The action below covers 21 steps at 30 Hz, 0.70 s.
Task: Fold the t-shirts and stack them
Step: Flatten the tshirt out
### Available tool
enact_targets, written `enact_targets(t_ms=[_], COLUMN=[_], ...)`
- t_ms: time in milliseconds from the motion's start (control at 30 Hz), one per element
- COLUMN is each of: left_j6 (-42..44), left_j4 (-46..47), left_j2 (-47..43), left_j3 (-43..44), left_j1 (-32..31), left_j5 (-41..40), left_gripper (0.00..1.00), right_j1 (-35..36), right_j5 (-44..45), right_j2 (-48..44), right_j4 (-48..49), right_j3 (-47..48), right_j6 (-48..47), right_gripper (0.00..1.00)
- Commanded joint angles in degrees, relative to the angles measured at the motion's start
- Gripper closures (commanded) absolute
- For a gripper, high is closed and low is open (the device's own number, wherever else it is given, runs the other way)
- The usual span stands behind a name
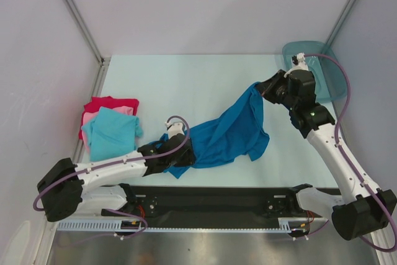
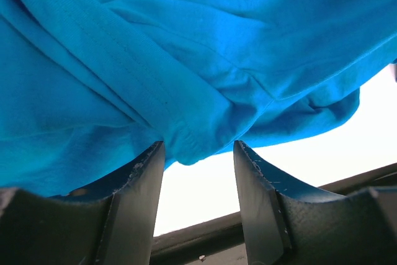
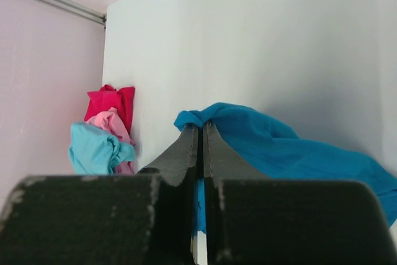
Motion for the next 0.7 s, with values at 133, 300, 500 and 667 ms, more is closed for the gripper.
enact_targets(t_ms=[133,300,500,667], left_j6=[-1.1,-0.7,-0.1,0.9], left_j4=[3.2,4.8,6.1,6.6], left_j2=[1.0,3.5,5.2,7.3], left_j3=[-1.1,-0.7,-0.1,2.1], left_j1=[-0.4,-0.4,-0.4,-0.4], left_j5=[-0.2,0.1,-0.3,-0.4], left_gripper=[0.49,0.49,0.51,0.93], right_j1=[-0.8,-1.4,-2.2,-2.3], right_j5=[-1.6,-2.0,-2.4,-2.3], right_j2=[-2.0,-2.5,-2.3,-2.1], right_j4=[2.5,2.2,2.0,1.9], right_j3=[0.2,0.6,0.2,-0.2], right_j6=[0.9,0.5,0.3,0.2], right_gripper=[1.00,1.00,1.00,1.00])
